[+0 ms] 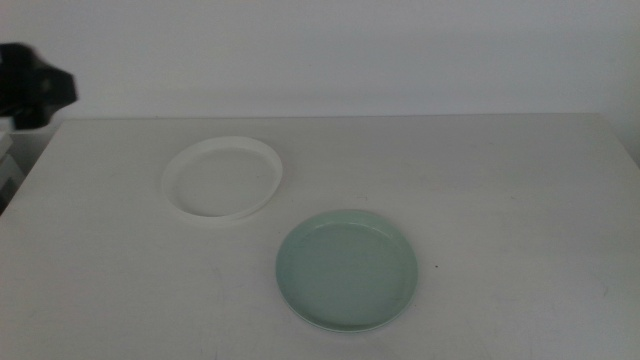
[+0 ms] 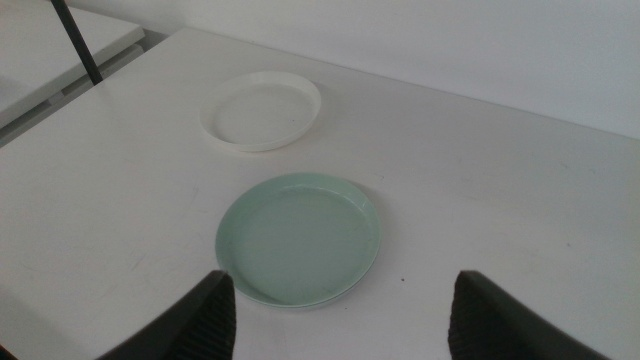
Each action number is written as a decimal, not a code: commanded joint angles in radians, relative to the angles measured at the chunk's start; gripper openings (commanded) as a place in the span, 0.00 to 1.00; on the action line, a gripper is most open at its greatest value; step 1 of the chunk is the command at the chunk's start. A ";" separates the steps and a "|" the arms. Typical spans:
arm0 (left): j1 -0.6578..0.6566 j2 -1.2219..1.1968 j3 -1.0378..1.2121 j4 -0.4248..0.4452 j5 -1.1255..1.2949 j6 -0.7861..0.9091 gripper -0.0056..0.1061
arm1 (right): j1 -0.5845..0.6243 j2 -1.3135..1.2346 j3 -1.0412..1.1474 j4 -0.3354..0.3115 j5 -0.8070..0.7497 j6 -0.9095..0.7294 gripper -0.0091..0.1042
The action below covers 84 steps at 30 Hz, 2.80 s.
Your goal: Stack the three bowls on top of each other.
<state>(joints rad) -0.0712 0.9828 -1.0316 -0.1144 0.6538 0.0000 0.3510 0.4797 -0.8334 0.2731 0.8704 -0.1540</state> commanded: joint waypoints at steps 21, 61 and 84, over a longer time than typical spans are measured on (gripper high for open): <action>0.081 0.758 -0.508 -0.144 0.188 0.084 0.94 | -0.007 0.011 -0.021 0.001 -0.063 -0.012 0.56; 0.117 1.132 -0.810 -0.186 0.308 0.174 0.05 | -0.007 0.011 -0.021 0.001 -0.063 -0.012 0.56; -0.288 0.663 -0.165 -0.343 -0.024 0.195 0.05 | -0.007 0.011 -0.021 0.001 -0.063 -0.012 0.56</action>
<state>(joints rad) -0.3350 1.6960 -1.1972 -0.4182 0.7194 0.2158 0.3510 0.4797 -0.8325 0.2690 0.8704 -0.1540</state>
